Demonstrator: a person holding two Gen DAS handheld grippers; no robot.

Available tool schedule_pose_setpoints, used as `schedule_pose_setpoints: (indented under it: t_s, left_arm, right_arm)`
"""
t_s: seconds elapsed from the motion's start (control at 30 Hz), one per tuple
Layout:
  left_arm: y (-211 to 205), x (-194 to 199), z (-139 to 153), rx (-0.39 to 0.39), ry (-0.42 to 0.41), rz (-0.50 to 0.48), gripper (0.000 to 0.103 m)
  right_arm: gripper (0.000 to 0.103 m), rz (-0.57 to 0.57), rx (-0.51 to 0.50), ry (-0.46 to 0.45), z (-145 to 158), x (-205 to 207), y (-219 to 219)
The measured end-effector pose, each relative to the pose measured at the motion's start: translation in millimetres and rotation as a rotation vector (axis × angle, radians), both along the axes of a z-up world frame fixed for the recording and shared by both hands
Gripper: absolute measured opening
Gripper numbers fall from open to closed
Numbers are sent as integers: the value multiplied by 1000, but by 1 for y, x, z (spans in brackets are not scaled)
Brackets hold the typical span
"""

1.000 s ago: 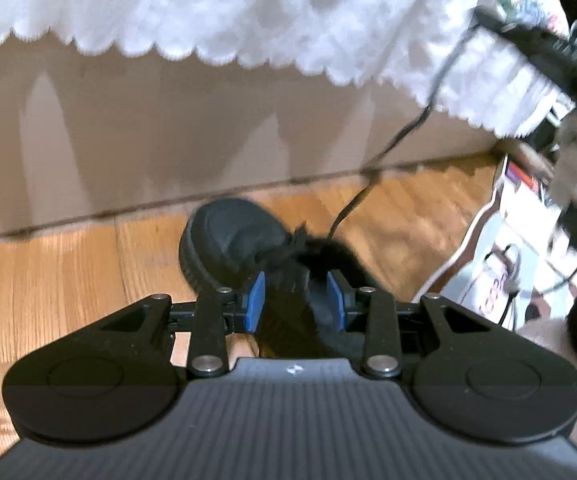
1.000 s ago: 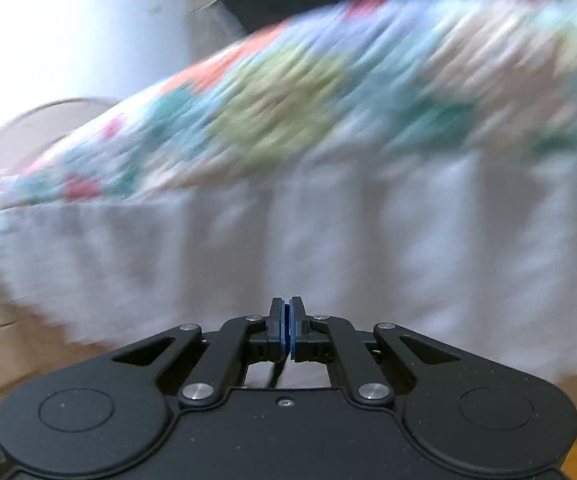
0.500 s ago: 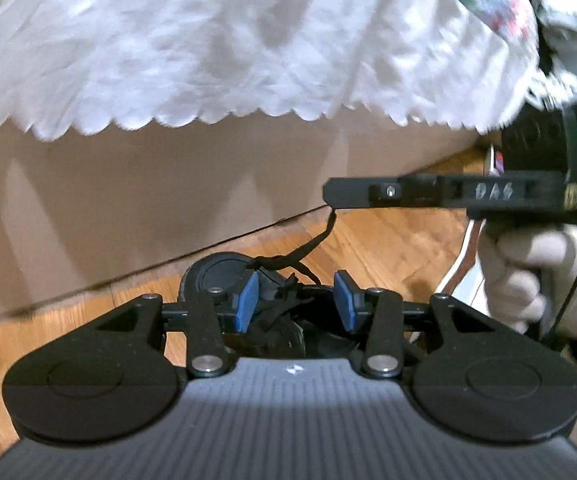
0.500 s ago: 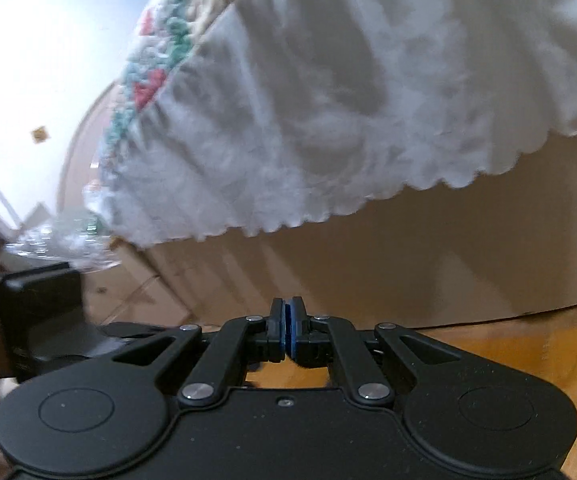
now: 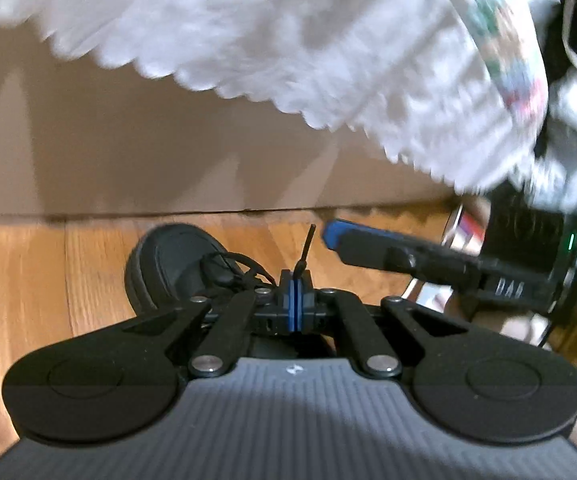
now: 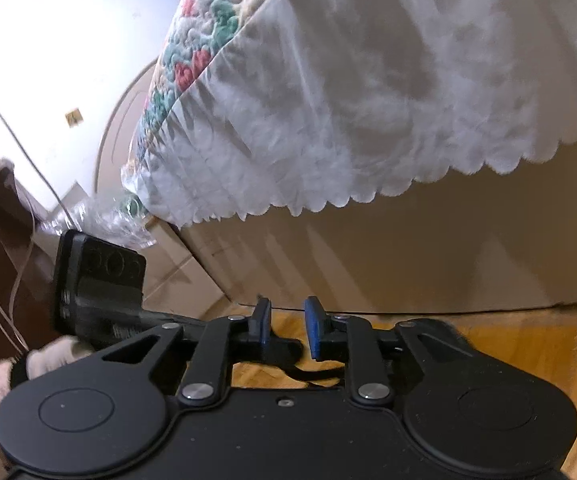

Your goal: Lace up shoes with both hands

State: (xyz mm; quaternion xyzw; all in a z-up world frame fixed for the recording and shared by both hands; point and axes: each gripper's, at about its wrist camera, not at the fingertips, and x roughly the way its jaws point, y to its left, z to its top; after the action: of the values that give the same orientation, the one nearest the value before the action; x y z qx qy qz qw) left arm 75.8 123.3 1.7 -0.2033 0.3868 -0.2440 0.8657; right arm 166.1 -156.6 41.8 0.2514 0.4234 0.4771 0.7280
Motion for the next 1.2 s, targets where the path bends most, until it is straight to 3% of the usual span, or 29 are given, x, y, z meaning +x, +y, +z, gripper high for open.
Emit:
schedule_pose_setpoints:
  t_s: [0.1,0.23,0.37,0.4,0.43,0.5,0.7,0.87,0.97,1.03,1.1,1.2]
  left_arm:
    - [7,-2,0,-32,16,21,1]
    - [-4,-9,2,35,-11,-20,1]
    - [-16,-16,4,97,-36,-57,1]
    - [-21,-18,5,146,-49,-69,1]
    - [-27,-20,6,214,-65,-80,1]
    - [-34,-23,8,299,-90,-91,4]
    - [-21,-30,17,306,-88,-20,31]
    - [-5,-29,27,193,-108,33,43]
    - [-1,-21,24,109,-71,44,44]
    - [2,-17,18,58,-35,50,38]
    - [7,-13,11,-27,5,70,8]
    - [22,-9,1,-147,73,126,1]
  right_arm:
    - [25,35,-32,-37,3,-4,5]
    - [34,56,63,5,1,-2,10]
    - [34,100,41,36,-6,-3,19]
    - [32,115,44,41,-8,-4,22]
    - [18,127,44,45,-9,-4,24]
    - [4,125,9,42,-10,-5,28]
    - [4,82,-72,18,-13,-6,23]
    - [4,142,-139,-67,-7,-15,34]
    - [4,171,-120,-96,-3,-19,39]
    - [4,175,-106,-109,-1,-19,41]
    - [4,177,-116,-112,-1,-20,41]
    - [11,163,-126,-119,-1,-20,39]
